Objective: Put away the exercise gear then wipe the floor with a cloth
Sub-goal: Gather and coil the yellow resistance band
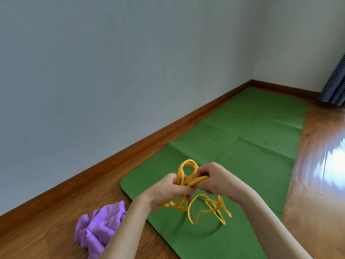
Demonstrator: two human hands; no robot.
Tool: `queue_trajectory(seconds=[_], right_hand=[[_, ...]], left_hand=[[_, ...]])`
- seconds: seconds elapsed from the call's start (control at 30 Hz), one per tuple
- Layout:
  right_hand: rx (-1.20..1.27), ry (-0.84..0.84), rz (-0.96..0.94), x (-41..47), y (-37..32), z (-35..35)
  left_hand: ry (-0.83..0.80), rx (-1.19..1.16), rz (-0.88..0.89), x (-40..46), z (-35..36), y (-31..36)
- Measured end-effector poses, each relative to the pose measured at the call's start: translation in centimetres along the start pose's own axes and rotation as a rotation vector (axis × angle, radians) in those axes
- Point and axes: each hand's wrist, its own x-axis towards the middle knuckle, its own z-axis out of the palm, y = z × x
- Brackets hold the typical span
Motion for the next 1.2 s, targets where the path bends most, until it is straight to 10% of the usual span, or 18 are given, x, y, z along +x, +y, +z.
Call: queue_trajectory(seconds=[0.27,0.6,0.93,1.2], right_hand=[[0.216,-0.241,-0.106,0.1,1.8,-0.6],[0.169,0.067,-0.15,0.5,5.7,0.6],[0.875,0.134,-0.022,-0.1,-0.2,1.4],[0.013,0.269,-0.16,-1.0,-2.1,3.8]], left_hand=[[-0.059,-0.221,-0.049,-0.8,-2.2,0.2],[0.081,-0.952,0.161,-2.7,-6.4,-0.2],[0.37,-0.567,0.131,-1.4,-2.6,-1.7],[0.365,-0.583,0.12,0.2,1.2,-0.5]])
